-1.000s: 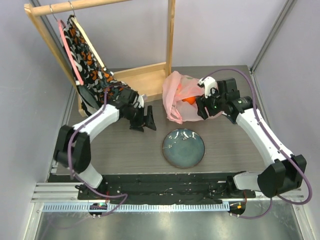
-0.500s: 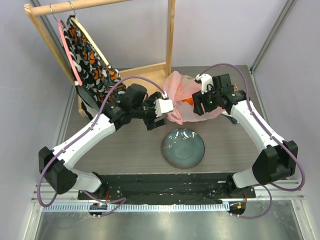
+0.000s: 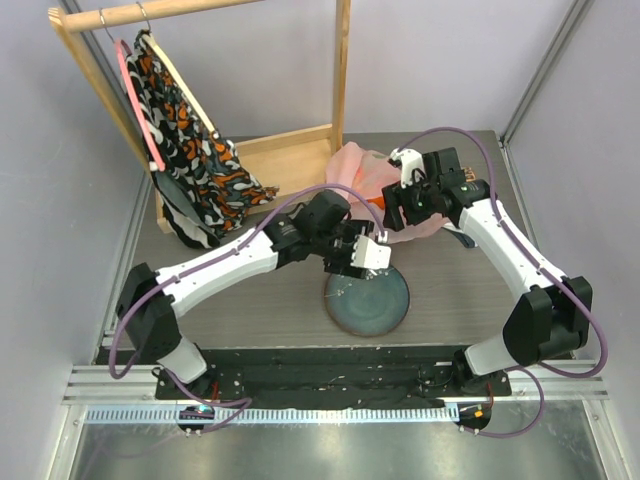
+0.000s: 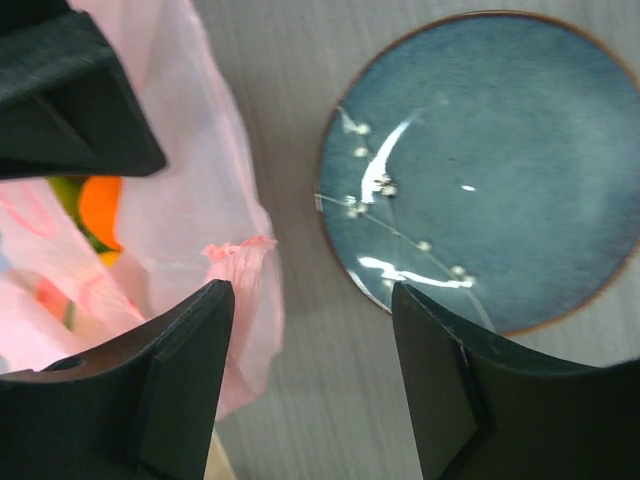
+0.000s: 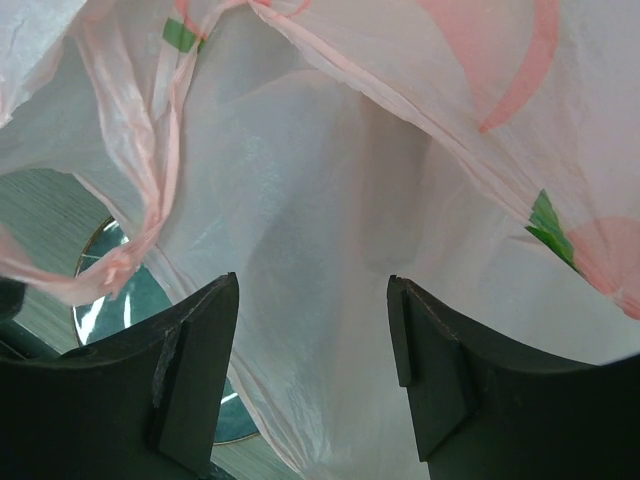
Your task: Take the fake fruits out of the plastic bag
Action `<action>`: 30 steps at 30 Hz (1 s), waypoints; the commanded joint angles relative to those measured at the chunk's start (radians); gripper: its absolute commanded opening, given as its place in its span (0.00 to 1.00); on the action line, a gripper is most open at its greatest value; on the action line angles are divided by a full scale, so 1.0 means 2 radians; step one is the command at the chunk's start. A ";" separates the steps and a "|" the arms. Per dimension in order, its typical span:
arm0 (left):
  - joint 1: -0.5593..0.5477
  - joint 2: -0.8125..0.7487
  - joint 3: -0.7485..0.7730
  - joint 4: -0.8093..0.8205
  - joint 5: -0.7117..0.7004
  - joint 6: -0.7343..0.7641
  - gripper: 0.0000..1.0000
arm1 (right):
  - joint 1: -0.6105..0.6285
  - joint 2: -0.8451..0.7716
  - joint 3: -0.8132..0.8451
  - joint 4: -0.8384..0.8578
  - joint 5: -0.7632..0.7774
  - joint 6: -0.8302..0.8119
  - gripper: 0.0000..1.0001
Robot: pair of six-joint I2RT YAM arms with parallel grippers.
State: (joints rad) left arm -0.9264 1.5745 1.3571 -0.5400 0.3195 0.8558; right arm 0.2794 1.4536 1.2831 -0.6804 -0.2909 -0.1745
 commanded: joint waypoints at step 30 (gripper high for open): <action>0.195 -0.113 -0.004 0.028 0.003 -0.597 0.00 | 0.016 -0.066 -0.076 -0.035 -0.044 0.017 0.61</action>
State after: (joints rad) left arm -0.5278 1.3914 1.4273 -0.5701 0.2203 -0.1905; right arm 0.3073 1.3605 1.0065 -0.7223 -0.3870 -0.1150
